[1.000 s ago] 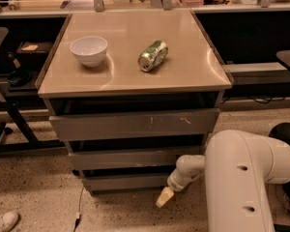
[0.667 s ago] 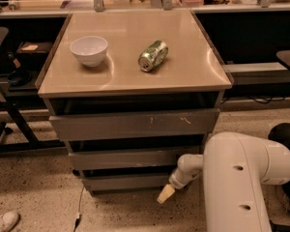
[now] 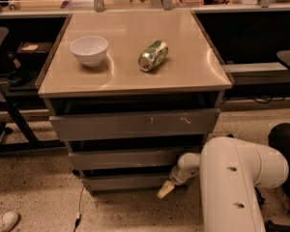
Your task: Open bottom drawer
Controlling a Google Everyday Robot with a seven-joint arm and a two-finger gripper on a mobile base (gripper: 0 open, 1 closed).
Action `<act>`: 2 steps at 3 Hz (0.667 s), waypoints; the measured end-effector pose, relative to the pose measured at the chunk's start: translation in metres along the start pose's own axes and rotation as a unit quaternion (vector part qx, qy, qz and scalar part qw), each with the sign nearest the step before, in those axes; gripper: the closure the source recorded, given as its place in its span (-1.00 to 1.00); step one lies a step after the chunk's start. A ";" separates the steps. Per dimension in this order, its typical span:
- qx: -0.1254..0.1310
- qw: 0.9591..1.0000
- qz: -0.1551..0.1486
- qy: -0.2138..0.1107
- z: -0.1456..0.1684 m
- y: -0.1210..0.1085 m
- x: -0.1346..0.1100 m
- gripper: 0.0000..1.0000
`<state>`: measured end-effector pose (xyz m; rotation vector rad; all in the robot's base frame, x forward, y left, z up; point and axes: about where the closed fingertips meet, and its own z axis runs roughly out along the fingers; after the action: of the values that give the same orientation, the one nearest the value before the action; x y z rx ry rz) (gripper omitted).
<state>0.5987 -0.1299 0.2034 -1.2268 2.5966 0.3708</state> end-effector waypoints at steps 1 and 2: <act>0.002 1.000 -0.001 -0.006 0.006 -0.005 -0.004 -1.00; 0.000 1.000 -0.002 -0.005 0.009 -0.004 -0.003 -1.00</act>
Offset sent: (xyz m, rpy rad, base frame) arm 0.0157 0.0122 -0.0400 0.0197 0.0441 0.0329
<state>0.6047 -0.1271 0.1958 -1.2265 2.5862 0.3760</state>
